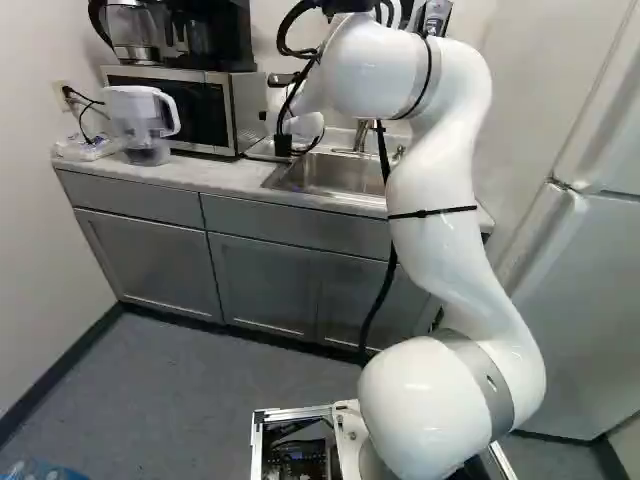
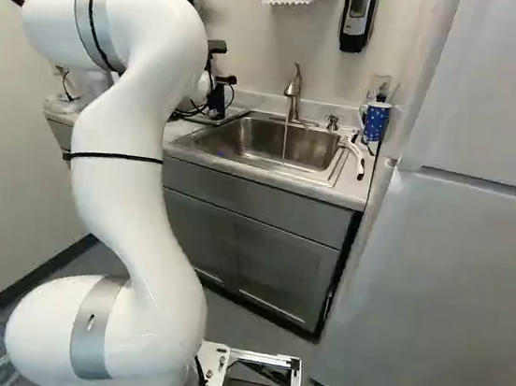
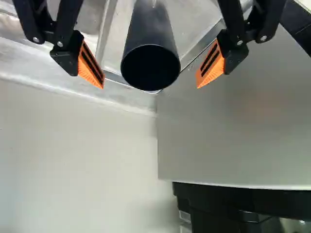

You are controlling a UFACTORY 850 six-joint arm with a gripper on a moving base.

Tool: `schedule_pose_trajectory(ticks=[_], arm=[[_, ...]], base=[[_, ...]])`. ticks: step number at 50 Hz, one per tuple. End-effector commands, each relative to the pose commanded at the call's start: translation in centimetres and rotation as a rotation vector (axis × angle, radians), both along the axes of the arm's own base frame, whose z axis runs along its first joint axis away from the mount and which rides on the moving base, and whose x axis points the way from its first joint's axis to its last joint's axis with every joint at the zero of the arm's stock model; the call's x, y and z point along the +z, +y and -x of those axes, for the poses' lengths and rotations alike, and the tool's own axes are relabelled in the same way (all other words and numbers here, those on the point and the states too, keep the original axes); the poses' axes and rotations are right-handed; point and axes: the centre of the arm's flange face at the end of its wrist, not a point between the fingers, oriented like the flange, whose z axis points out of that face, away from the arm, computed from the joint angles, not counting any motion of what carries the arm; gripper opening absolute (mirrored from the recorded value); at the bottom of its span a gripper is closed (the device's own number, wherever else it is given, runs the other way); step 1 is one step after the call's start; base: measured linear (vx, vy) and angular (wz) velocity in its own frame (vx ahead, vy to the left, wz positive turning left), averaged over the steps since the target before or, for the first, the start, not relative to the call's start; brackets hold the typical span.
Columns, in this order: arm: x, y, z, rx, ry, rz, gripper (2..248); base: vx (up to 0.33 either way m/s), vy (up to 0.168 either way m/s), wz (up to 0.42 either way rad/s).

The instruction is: Rinse the cup and place it in the tray

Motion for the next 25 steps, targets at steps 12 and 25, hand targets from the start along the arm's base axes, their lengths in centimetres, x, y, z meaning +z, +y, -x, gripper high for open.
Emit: schedule_pose_trajectory(ticks=[12, 25], arm=[[1.1, 0.0, 0.1, 0.001, 0.012, 0.002, 247], [2.3, -0.6, 0.2, -0.006, 0.026, 0.005, 247]], base=[[0.000, 0.000, 0.000], [0.000, 0.000, 0.000]])
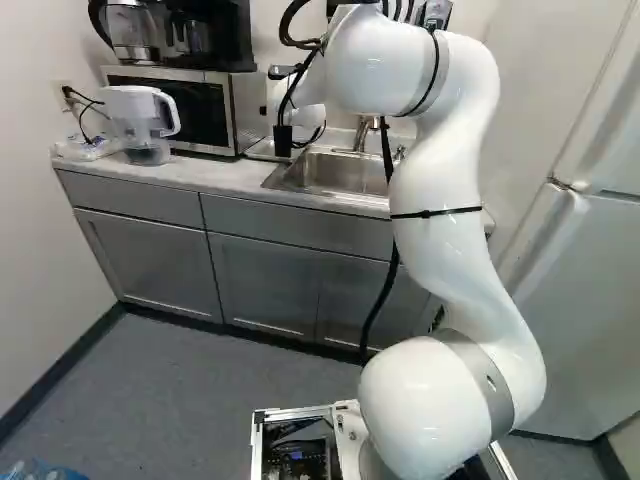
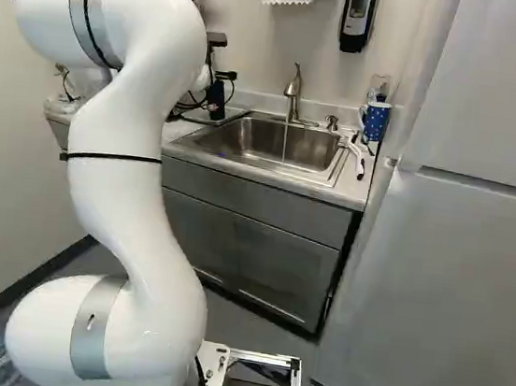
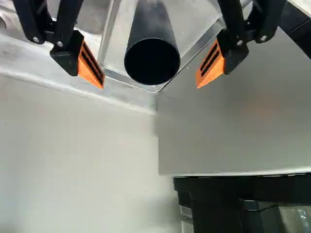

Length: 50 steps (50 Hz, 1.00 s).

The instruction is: Rinse the cup and place it in the tray

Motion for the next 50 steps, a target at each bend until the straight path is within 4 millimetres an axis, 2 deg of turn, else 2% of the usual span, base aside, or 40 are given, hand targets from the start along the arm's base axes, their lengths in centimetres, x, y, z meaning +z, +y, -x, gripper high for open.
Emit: schedule_pose_trajectory(ticks=[50], arm=[[5.6, -8.1, 0.6, -0.108, -0.031, -0.006, 247]], base=[[0.000, 0.000, 0.000]])
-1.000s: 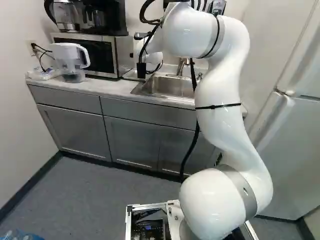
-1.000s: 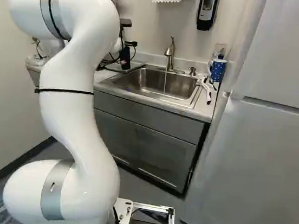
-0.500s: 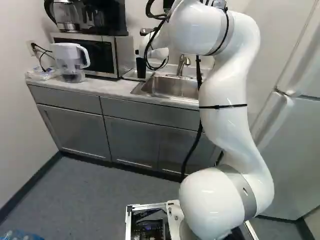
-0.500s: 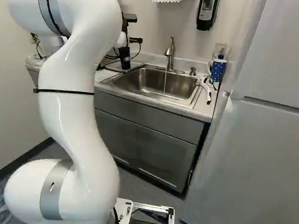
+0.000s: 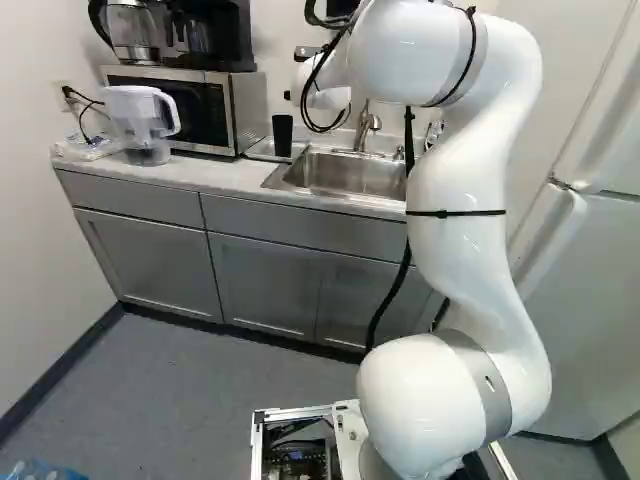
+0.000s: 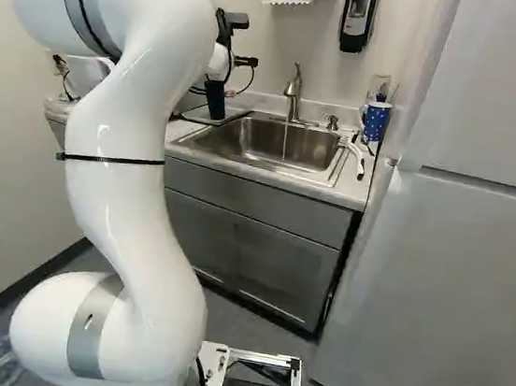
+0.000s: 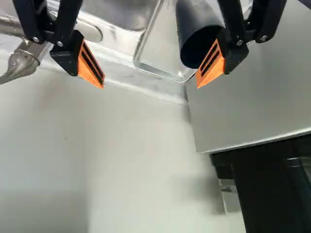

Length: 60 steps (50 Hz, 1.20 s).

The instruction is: Rinse the cup and place it in the tray

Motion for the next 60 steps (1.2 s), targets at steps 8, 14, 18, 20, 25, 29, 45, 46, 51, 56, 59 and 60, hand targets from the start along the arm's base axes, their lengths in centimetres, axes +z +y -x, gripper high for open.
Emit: schedule_pose_trajectory(ticks=[8, 14, 18, 20, 25, 29, 45, 46, 51, 56, 59, 60], arm=[[0.9, -1.3, 0.1, -0.018, -0.014, -0.001, 247], [1.6, -2.3, 0.1, -0.031, -0.025, -0.002, 247], [2.0, -2.9, 0.1, -0.041, -0.030, -0.003, 247], [2.3, -3.3, 0.2, -0.045, -0.032, -0.003, 247], [2.8, -4.1, 0.2, -0.056, -0.034, -0.003, 247], [3.1, -4.7, 0.2, -0.065, -0.033, -0.003, 247], [4.5, -7.3, 0.0, -0.101, -0.022, -0.002, 247], [4.6, -7.5, 0.0, -0.104, -0.022, -0.002, 247], [5.0, -8.3, -0.3, -0.115, -0.019, -0.002, 247], [5.3, -9.1, -0.8, -0.125, -0.016, -0.002, 247], [5.5, -9.6, -1.1, -0.131, -0.014, -0.002, 247], [5.5, -9.7, -1.2, -0.133, -0.014, -0.002, 247]], base=[[0.000, 0.000, 0.000], [0.000, 0.000, 0.000], [0.000, 0.000, 0.000], [0.000, 0.000, 0.000], [0.000, 0.000, 0.000], [0.000, 0.000, 0.000], [0.000, 0.000, 0.000], [0.000, 0.000, 0.000], [0.000, 0.000, 0.000], [0.000, 0.000, 0.000], [0.000, 0.000, 0.000], [0.000, 0.000, 0.000]])
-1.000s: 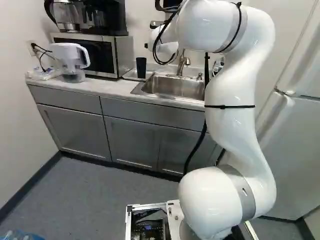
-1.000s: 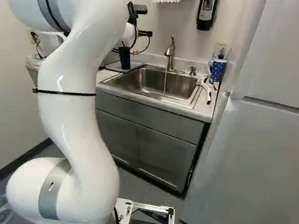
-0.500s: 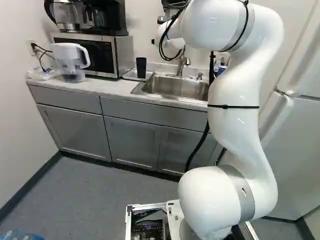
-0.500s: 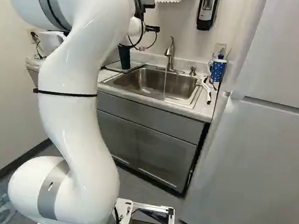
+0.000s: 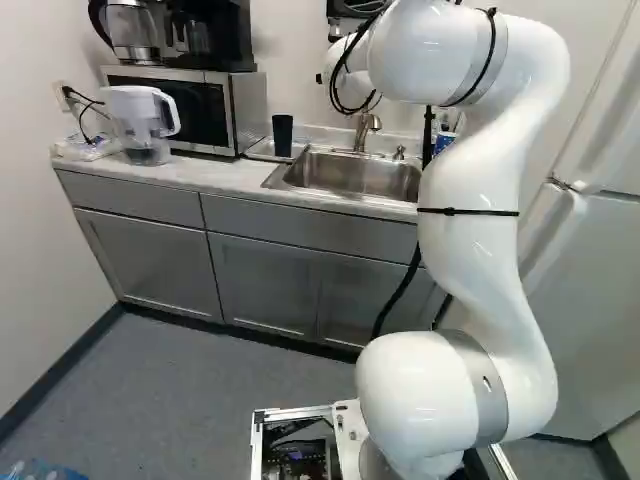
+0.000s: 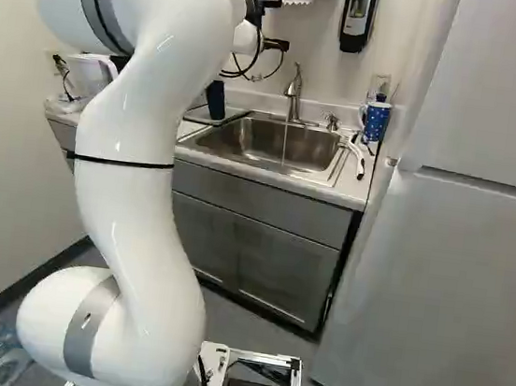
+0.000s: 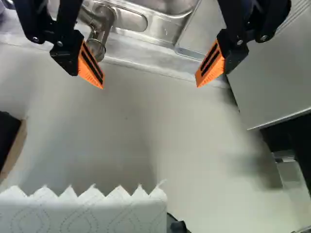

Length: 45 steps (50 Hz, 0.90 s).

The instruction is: Rinse the cup and place it in the tray

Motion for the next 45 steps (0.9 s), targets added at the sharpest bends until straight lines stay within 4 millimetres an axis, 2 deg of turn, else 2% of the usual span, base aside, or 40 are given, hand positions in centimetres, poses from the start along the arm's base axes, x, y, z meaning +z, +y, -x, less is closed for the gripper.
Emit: schedule_pose_trajectory(ticks=[22, 45], arm=[[1.0, -2.6, -3.1, -0.032, 0.020, -0.002, 247], [0.3, -2.8, -3.2, -0.032, 0.114, -0.007, 247]], base=[[0.000, 0.000, 0.000], [0.000, 0.000, 0.000]])
